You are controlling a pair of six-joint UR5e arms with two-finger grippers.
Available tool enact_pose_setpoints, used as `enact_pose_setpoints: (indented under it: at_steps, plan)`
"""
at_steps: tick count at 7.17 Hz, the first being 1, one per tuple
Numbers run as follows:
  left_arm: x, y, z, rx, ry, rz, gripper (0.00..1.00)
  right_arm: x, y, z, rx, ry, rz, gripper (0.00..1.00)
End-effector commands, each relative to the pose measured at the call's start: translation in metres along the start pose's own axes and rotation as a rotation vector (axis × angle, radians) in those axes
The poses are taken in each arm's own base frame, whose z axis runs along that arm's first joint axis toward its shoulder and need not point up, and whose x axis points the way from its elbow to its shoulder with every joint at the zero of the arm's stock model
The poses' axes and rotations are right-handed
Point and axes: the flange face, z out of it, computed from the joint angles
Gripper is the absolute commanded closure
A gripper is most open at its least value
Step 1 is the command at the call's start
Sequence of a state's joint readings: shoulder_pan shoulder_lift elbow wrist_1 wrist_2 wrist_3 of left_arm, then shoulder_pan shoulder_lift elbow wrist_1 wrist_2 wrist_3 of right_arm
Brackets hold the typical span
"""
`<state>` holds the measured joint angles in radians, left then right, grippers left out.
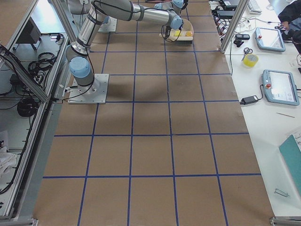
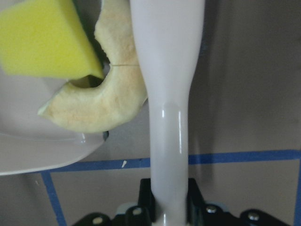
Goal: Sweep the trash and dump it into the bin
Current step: 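Sweep the potato, sponge and peel into the dustpan with the right-held brush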
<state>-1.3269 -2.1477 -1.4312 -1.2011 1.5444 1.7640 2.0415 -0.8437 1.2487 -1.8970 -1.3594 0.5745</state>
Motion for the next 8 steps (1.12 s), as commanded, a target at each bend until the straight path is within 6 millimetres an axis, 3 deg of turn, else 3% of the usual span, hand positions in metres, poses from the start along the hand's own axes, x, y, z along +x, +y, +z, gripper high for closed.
enact_pose_setpoints:
  at_steps: [1, 2, 4, 5, 8]
  plan:
    - [0.000, 0.000, 0.000, 0.001, 0.000, 0.000, 0.84, -0.042, 0.013, 0.000, -0.010, -0.058, 0.008, 1.00]
    - [0.000, 0.000, -0.001, 0.002, -0.002, 0.000, 0.84, -0.053, 0.013, -0.002, -0.013, -0.086, -0.002, 1.00]
    - [0.001, -0.001, -0.003, 0.002, -0.005, 0.000, 0.84, -0.080, 0.033, -0.008, -0.032, -0.136, 0.010, 1.00]
    - [0.002, -0.001, -0.004, 0.006, -0.006, 0.002, 0.84, -0.083, 0.037, -0.008, -0.031, -0.135, 0.005, 1.00]
    - [0.001, -0.002, -0.004, 0.012, -0.007, 0.000, 0.84, -0.065, 0.038, -0.019, -0.025, -0.022, 0.028, 1.00]
